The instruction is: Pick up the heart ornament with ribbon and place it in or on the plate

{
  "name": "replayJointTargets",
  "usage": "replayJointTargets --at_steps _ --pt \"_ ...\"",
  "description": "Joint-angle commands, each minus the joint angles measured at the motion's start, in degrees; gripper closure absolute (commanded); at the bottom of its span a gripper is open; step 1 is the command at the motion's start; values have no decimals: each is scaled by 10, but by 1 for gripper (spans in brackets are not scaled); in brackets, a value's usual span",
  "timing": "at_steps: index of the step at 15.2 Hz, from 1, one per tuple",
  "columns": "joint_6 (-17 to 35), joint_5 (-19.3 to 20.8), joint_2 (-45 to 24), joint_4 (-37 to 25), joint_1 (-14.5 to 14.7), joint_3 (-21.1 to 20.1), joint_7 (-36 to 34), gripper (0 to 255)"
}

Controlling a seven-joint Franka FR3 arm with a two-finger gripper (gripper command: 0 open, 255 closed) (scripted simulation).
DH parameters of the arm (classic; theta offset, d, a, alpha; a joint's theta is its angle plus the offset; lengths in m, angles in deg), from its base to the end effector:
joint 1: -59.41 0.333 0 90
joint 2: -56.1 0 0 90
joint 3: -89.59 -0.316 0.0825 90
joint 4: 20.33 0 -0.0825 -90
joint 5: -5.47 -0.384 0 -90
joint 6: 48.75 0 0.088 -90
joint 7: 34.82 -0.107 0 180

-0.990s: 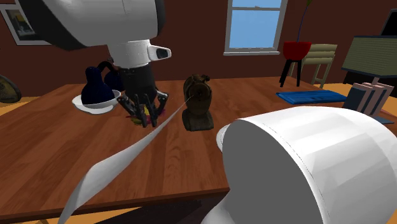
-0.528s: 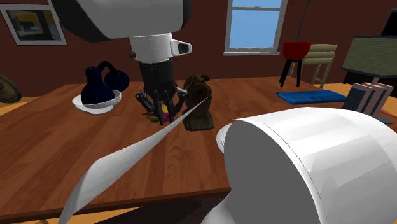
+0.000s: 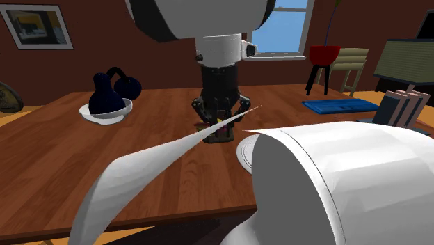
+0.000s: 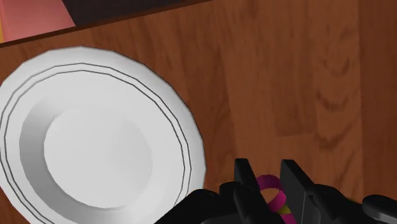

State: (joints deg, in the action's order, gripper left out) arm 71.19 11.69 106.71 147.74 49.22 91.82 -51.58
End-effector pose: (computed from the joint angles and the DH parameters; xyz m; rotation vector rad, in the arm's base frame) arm 0.2725 -0.0631 0.3903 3.0023 -0.6770 0.0716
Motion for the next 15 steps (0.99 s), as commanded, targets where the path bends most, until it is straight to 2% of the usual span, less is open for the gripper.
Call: replayJointTargets --at_steps 1,5,10,13,15 --pt "-6 25 18 9 -28 30 36 255" --pt "-15 74 35 12 -84 89 107 255" --pt "-11 133 23 -5 -147 165 193 255" --pt "-2 167 -2 -28 -178 215 247 255" --pt "18 173 -11 -17 -180 221 246 255"
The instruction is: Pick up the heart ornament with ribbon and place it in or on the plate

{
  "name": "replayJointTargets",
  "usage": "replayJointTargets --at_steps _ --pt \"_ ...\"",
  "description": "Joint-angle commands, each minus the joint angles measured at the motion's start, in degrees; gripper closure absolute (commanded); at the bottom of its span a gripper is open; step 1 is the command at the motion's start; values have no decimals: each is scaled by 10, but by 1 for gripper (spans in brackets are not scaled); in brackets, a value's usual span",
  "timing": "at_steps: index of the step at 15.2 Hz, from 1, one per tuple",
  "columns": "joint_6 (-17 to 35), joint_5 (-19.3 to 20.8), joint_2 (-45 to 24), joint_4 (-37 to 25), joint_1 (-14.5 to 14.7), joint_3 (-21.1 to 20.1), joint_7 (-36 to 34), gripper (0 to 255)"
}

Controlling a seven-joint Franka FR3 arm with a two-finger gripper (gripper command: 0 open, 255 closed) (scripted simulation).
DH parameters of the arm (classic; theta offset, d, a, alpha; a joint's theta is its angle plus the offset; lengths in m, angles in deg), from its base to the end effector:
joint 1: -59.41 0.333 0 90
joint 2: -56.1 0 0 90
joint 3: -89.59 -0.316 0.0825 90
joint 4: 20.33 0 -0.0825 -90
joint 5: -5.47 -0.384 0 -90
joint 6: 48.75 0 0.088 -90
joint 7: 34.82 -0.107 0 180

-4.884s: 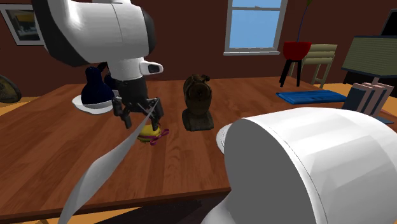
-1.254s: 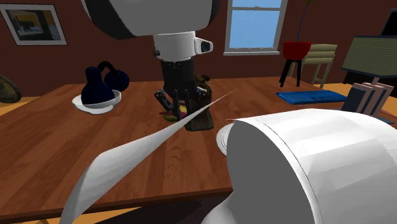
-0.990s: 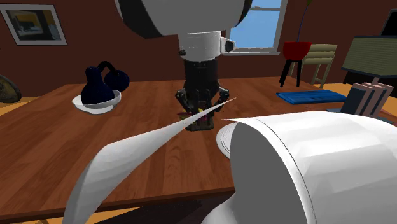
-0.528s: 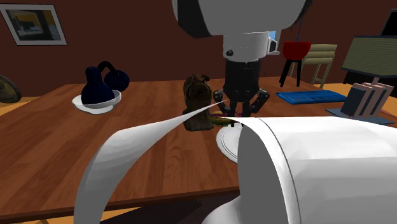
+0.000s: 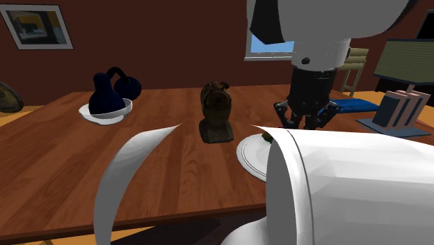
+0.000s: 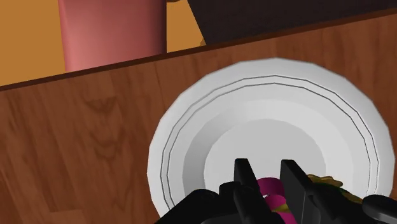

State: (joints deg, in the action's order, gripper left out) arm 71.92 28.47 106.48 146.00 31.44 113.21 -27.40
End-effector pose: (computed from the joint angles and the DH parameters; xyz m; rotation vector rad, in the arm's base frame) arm 0.1860 -0.2277 0.3869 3.0035 -0.6747 0.0712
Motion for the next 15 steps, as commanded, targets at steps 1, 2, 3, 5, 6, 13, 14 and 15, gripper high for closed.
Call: replayJointTargets --at_steps 1,2,3,5,6,13,14,15 --pt "21 9 -14 6 -4 10 4 255" --pt "31 12 -19 11 -5 13 3 255" --pt "42 15 -25 16 -6 16 2 255" --pt "64 22 -38 26 -8 22 0 255" --pt "75 25 -44 31 -9 25 0 255" --pt "157 49 -101 57 -14 45 -7 255" --pt "157 49 -101 57 -14 45 -7 255" --pt "157 49 -101 57 -14 45 -7 255"
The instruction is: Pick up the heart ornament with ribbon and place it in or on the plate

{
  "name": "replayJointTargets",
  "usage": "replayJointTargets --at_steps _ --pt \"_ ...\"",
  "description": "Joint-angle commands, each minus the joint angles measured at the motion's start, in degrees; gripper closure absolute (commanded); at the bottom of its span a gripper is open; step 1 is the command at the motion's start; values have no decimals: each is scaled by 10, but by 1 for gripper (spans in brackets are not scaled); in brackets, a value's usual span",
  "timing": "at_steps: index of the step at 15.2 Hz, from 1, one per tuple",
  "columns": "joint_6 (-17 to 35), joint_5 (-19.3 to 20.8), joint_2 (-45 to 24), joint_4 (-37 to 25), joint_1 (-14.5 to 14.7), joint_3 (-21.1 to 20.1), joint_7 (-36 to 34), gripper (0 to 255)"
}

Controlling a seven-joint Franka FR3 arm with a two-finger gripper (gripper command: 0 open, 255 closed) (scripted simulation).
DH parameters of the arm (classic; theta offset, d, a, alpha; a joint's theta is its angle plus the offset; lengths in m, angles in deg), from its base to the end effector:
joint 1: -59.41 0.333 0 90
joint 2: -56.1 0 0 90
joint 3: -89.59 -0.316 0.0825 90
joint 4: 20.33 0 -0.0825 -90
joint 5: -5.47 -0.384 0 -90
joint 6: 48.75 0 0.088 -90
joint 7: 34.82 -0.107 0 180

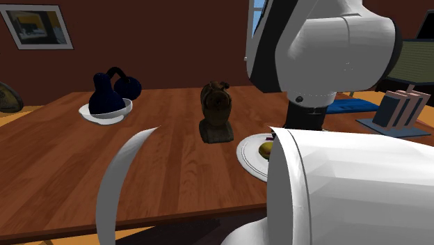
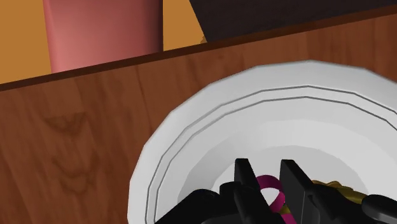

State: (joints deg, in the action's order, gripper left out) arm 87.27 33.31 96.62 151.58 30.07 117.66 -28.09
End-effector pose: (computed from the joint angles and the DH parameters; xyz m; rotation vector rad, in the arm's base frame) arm 0.1849 -0.2322 0.3172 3.0020 -0.6746 0.0721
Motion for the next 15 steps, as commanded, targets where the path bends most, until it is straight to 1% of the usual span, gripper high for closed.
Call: replayJointTargets --at_steps 1,5,6,11,14,15 --pt "3 1 -3 1 0 1 0 255" --pt "3 1 -3 1 0 1 0 255" --pt "3 1 -2 2 0 1 0 0" --pt "3 1 -2 1 0 1 0 0" --pt "-91 -25 67 -24 5 -24 5 0" --pt "-113 -32 81 -32 7 -30 6 0"
